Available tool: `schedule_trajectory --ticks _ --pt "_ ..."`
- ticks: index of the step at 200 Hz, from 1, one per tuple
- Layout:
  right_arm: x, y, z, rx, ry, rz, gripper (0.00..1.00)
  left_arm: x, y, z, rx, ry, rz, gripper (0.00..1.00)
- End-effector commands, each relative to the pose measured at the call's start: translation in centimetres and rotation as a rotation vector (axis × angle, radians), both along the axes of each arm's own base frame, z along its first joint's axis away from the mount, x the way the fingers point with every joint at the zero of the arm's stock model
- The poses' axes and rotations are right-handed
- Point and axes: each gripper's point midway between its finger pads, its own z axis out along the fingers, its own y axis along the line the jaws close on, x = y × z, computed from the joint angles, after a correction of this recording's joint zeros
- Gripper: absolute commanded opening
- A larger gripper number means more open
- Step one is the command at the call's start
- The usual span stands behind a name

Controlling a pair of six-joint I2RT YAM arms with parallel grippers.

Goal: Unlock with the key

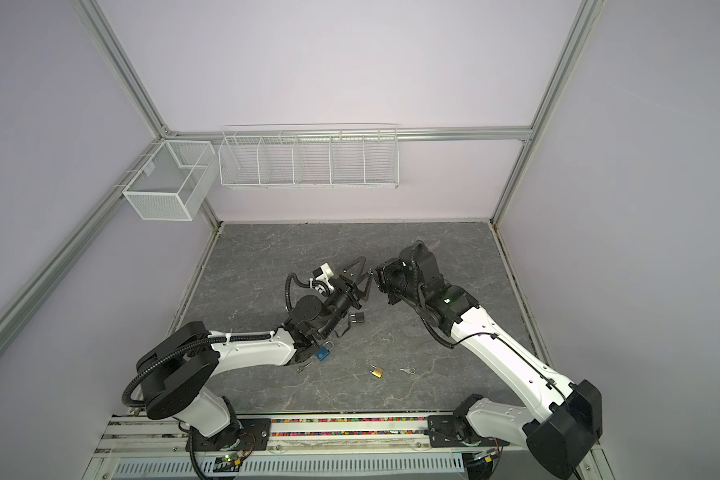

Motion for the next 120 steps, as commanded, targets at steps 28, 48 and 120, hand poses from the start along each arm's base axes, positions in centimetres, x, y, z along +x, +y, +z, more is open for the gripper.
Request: schedule_trajectory --ticks 28,48,120 --pt "-0.42 -0.5 0.78 0.089 0.046 -0.069 0.06 -0.09 0.56 1.12 -0.056 0.009 0.016 0.58" --pt "-0.49 -0.79 0.99 0.088 0.036 -0.077 0.06 -0.11 0.86 0.88 -0.046 0.018 0.025 0.54" --pt "-0.65 -0.87 0.94 0.083 0.039 -0.074 0.06 -0.07 0.97 0.84 -0.024 0.021 0.033 0.41"
